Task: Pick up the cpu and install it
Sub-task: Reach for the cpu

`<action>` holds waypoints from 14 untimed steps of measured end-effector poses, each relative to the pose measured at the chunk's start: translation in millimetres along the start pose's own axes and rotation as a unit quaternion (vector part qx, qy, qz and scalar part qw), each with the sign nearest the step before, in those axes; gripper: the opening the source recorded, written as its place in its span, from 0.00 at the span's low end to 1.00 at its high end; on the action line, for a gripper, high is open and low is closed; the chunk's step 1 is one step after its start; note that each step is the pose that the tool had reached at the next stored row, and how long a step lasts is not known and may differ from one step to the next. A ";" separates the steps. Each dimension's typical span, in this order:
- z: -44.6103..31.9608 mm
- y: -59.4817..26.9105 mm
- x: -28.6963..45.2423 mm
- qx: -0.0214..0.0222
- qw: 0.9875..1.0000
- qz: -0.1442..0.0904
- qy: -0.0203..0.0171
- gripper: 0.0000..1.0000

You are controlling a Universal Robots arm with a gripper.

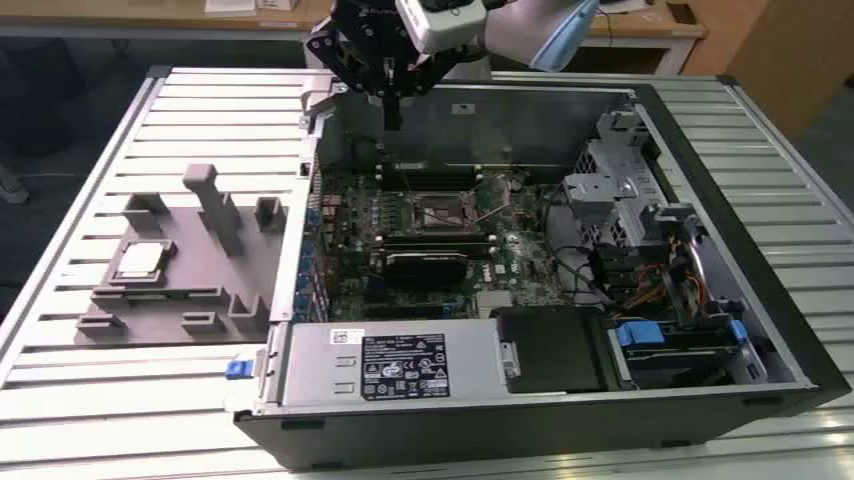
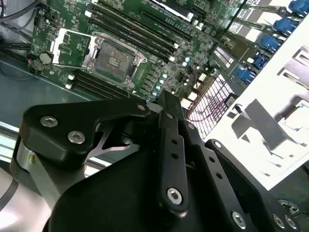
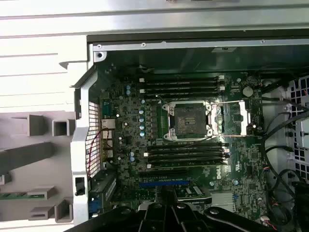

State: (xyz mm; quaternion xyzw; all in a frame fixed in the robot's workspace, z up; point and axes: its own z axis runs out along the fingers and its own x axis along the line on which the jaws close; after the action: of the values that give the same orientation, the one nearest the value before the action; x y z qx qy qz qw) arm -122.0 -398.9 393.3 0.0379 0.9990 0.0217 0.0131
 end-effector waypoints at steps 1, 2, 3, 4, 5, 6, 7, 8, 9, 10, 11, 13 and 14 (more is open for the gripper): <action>0.0 0.0 0.0 0.000 1.000 0.000 0.000 0.11; 0.0 0.0 0.0 0.000 1.000 0.000 0.000 0.11; 0.0 0.0 0.0 0.000 1.000 0.000 0.000 0.11; 0.0 0.0 0.0 0.000 1.000 0.000 0.000 0.11; 0.0 0.0 0.0 0.000 1.000 0.000 0.000 0.11; 0.0 0.0 0.0 0.000 1.000 0.000 0.000 0.11; 0.0 0.0 0.2 0.000 1.000 0.000 0.000 0.11; 0.0 0.0 0.6 0.000 1.000 0.000 0.000 0.11; 0.0 -0.1 1.1 0.000 1.000 0.000 0.000 0.11; 0.0 -0.2 1.8 0.000 1.000 0.000 0.000 0.11; 0.0 -0.2 2.5 0.000 1.000 0.000 0.000 0.11; -0.1 -0.3 4.2 0.000 1.000 0.000 0.000 0.11; -0.1 -0.4 5.2 0.000 1.000 0.000 0.000 0.11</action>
State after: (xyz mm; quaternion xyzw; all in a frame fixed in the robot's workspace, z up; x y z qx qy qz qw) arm -127.1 -399.0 393.3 0.0379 0.9990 0.0217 0.0131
